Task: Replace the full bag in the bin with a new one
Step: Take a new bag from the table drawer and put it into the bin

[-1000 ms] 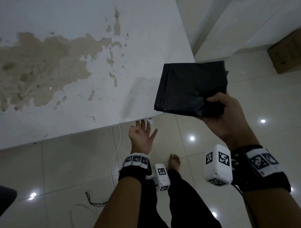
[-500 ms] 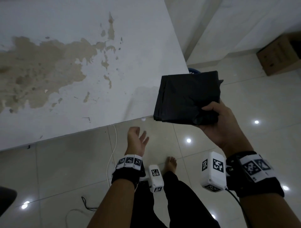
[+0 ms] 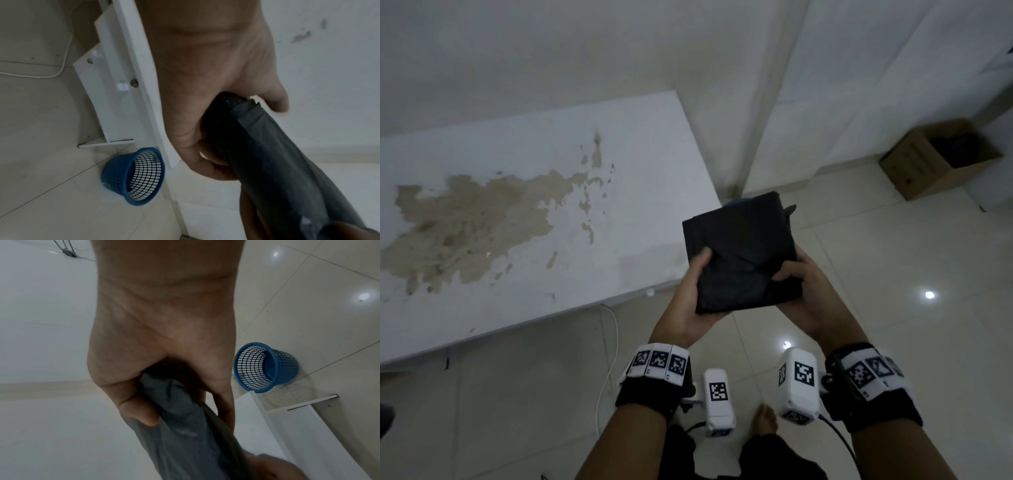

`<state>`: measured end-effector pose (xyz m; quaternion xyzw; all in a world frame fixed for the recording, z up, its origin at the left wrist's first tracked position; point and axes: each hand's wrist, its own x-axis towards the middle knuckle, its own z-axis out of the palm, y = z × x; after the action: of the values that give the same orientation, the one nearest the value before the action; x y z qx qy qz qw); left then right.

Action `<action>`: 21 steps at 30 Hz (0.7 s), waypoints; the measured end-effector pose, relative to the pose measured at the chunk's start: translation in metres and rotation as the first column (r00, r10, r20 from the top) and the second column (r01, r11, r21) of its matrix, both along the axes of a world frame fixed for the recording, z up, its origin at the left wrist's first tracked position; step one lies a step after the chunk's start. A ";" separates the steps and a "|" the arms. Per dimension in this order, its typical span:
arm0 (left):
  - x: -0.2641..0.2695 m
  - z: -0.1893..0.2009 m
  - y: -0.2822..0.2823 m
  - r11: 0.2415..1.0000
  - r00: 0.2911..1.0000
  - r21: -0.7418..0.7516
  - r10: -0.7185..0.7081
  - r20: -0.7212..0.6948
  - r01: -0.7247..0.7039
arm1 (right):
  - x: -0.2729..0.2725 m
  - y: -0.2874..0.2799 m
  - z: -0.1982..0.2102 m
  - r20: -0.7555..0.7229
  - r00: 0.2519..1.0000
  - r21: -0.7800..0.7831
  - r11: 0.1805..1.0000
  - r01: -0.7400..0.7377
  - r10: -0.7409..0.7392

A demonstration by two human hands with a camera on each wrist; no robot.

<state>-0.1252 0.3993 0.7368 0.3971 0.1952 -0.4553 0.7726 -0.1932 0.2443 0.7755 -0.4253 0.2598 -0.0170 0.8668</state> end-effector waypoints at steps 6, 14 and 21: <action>-0.021 0.037 -0.068 0.975 0.916 0.213 -0.035 0.400 -0.056 | -0.035 -0.083 0.013 -0.066 0.995 -0.458 0.888 0.037 -0.075; -0.048 0.049 -0.173 0.745 0.437 0.565 -0.403 0.804 -0.354 | -0.057 -0.178 0.021 -0.006 0.989 -0.627 0.771 0.114 -0.150; -0.065 0.046 -0.237 0.617 0.007 0.507 -0.631 0.776 -0.602 | -0.043 -0.207 0.028 0.075 0.993 -0.287 0.955 -0.068 0.093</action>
<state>-0.1900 0.1619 0.7833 0.8830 -0.2411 0.1006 0.3898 -0.2359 0.0373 0.8036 -0.5544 0.1988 -0.0376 0.8073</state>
